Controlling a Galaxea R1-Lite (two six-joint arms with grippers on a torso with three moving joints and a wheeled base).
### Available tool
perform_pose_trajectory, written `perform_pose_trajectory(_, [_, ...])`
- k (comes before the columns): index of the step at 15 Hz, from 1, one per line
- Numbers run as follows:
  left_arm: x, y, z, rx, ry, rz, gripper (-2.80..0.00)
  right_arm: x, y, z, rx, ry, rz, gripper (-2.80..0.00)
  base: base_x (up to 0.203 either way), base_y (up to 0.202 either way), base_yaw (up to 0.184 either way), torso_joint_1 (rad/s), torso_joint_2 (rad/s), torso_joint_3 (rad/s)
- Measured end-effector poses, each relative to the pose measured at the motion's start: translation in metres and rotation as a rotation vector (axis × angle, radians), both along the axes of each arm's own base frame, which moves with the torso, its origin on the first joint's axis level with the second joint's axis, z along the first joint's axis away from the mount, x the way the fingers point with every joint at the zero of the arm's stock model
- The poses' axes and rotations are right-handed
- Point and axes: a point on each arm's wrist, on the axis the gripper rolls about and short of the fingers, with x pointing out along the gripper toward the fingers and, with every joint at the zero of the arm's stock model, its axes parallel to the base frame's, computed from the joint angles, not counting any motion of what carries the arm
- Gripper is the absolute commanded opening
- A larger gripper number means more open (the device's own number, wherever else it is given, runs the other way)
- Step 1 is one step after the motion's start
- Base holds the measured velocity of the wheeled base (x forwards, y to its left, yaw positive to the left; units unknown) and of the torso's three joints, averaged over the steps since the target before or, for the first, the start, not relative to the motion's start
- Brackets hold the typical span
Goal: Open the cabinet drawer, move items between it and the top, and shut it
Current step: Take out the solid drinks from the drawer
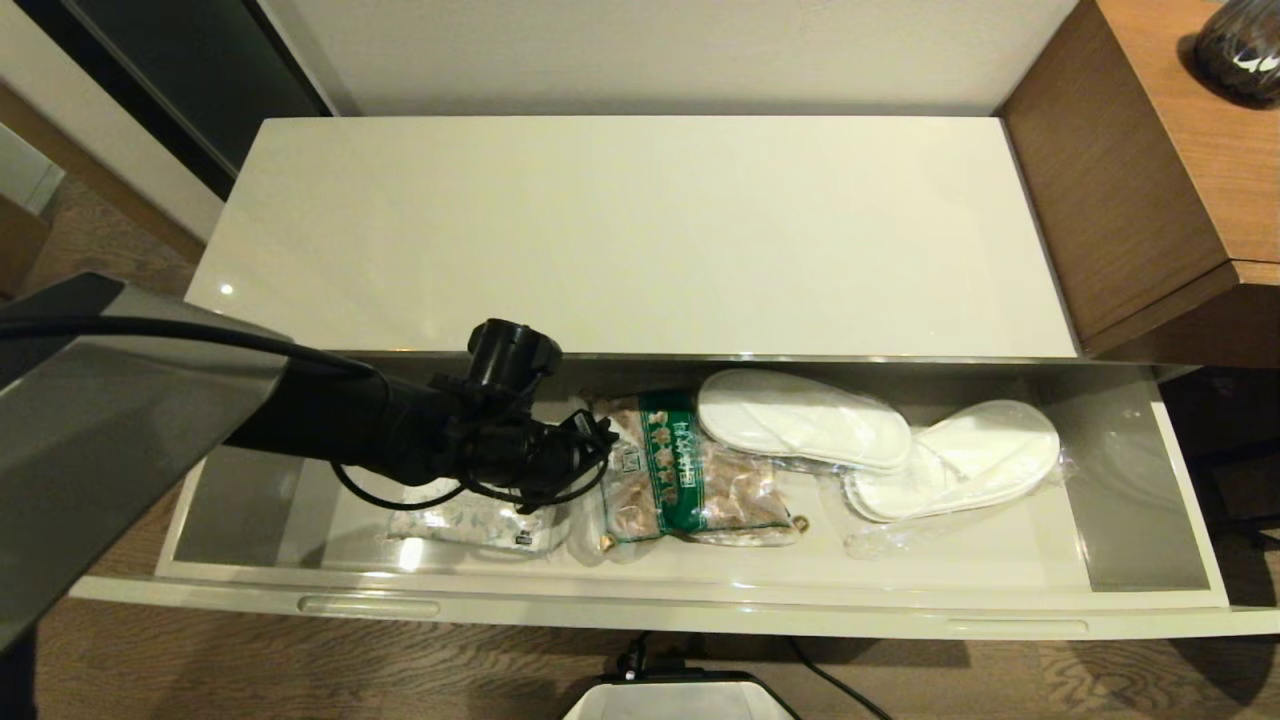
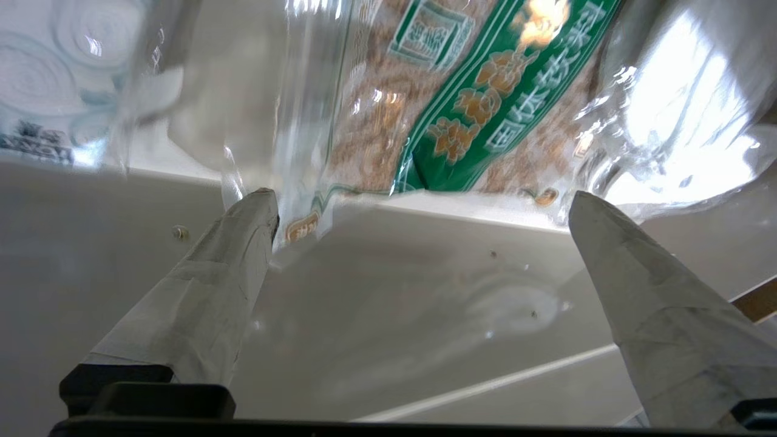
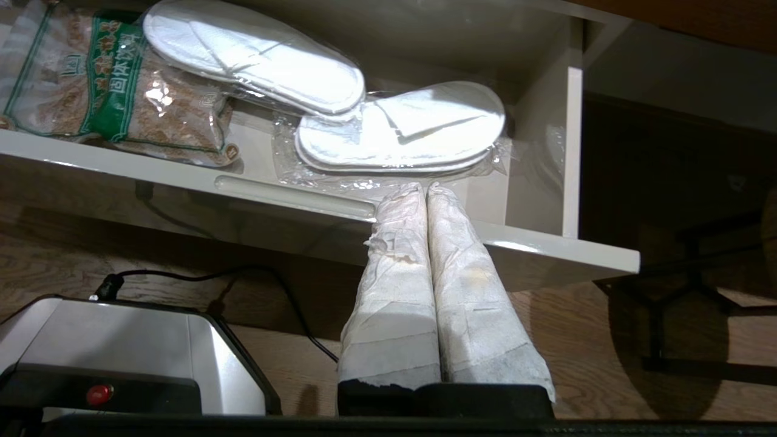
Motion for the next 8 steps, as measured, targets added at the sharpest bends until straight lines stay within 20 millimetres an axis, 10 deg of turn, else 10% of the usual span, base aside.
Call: perform_pose_trajectory(8, [-0.011, 0.011, -0.021, 0.055, -0.312, -0.235, 0.0, 0.0, 0.0, 0.0, 0.0, 0.0, -0.001, -2.8, 0.0, 0.0, 0.0, 0.0, 0.0, 0.0])
